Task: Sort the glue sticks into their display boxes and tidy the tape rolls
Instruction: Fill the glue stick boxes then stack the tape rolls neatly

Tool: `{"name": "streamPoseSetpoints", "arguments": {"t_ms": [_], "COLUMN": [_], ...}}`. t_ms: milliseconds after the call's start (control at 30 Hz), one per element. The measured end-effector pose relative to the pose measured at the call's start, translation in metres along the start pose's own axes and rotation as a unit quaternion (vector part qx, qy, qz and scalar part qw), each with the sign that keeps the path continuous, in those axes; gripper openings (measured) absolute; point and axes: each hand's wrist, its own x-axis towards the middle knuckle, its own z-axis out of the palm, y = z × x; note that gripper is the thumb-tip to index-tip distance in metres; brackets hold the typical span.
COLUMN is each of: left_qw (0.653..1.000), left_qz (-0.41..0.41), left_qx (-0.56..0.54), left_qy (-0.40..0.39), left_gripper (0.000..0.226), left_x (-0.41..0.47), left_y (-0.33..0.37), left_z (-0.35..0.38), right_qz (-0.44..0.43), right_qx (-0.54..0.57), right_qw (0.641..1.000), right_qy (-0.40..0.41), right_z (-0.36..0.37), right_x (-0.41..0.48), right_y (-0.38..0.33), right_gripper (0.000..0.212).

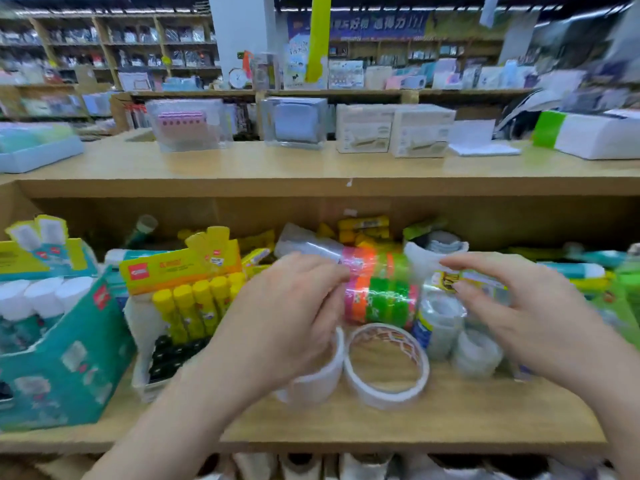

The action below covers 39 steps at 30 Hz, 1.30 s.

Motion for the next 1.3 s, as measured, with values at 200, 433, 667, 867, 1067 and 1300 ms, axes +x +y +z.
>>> {"name": "streamPoseSetpoints", "arguments": {"t_ms": [200, 433, 667, 867, 1067, 1300], "left_qw": [0.981, 0.928, 0.906, 0.932, 0.972, 0.986], "left_qz": [-0.093, -0.240, -0.281, -0.270, -0.185, -0.158], "left_qx": [0.120, 0.193, 0.180, 0.090, 0.041, -0.021], "left_qy": [-0.120, -0.211, -0.261, -0.225, -0.139, -0.057], "left_gripper": [0.046, 0.048, 0.054, 0.055, 0.023, 0.027], "left_x": [0.098, 0.144, 0.157, 0.156, 0.150, 0.117], "left_y": [0.000, -0.001, -0.004, -0.011, -0.007, -0.004], "left_z": [0.054, 0.090, 0.095, 0.095, 0.090, 0.064], "right_qz": [-0.015, 0.000, 0.054, 0.035, -0.042, -0.051], "right_qx": [-0.051, -0.125, -0.247, -0.227, -0.085, 0.014], "right_qw": [0.992, 0.967, 0.934, 0.947, 0.975, 0.983], "right_qy": [-0.111, -0.221, -0.251, -0.226, -0.199, -0.176], "right_z": [-0.031, -0.001, 0.024, 0.025, 0.010, -0.007], "right_x": [0.041, 0.110, 0.132, 0.133, 0.117, 0.105], "right_y": [0.028, 0.039, 0.030, 0.030, 0.039, 0.043], "right_gripper": [0.042, 0.058, 0.038, 0.020, 0.010, 0.008]}}
